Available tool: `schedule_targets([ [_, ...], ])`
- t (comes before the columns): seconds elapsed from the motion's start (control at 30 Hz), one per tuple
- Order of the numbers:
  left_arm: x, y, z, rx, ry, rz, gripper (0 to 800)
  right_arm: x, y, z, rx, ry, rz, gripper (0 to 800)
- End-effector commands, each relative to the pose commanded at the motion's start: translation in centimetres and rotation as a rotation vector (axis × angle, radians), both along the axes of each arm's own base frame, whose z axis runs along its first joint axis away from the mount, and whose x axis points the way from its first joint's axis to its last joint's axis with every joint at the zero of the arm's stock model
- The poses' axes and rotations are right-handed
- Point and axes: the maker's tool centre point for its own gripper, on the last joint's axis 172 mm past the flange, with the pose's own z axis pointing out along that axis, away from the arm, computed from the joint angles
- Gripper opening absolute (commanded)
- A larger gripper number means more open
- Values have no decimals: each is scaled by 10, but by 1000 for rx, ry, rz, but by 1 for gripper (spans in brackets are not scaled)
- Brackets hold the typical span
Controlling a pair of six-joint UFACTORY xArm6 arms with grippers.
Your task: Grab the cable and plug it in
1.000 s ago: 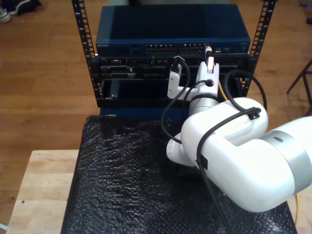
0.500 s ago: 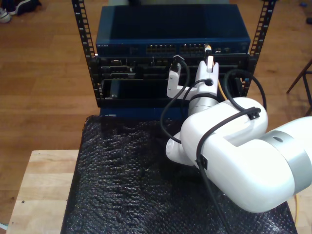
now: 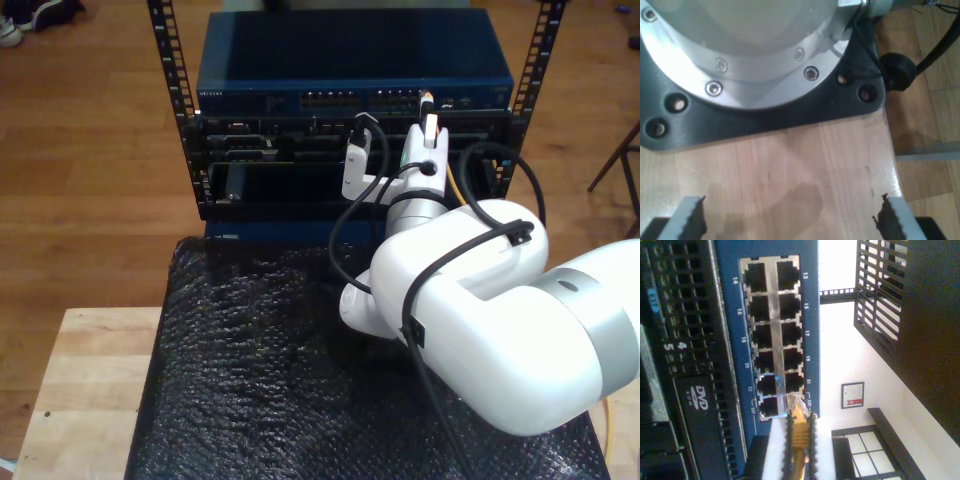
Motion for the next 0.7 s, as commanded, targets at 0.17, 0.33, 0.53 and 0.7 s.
schedule_targets([
  [0.17, 0, 0, 0, 0, 0, 0, 800, 0, 0, -2, -1, 4, 0, 0],
  [0.33, 0, 0, 0, 0, 0, 0, 800, 0, 0, -3, -3, 5, 2, 0],
  [0.53, 0, 0, 0, 0, 0, 0, 800, 2, 0, -2, -2, 3, 0, 0],
  [0.7, 0, 0, 0, 0, 0, 0, 800, 3, 1, -2, 0, 0, 2, 0],
])
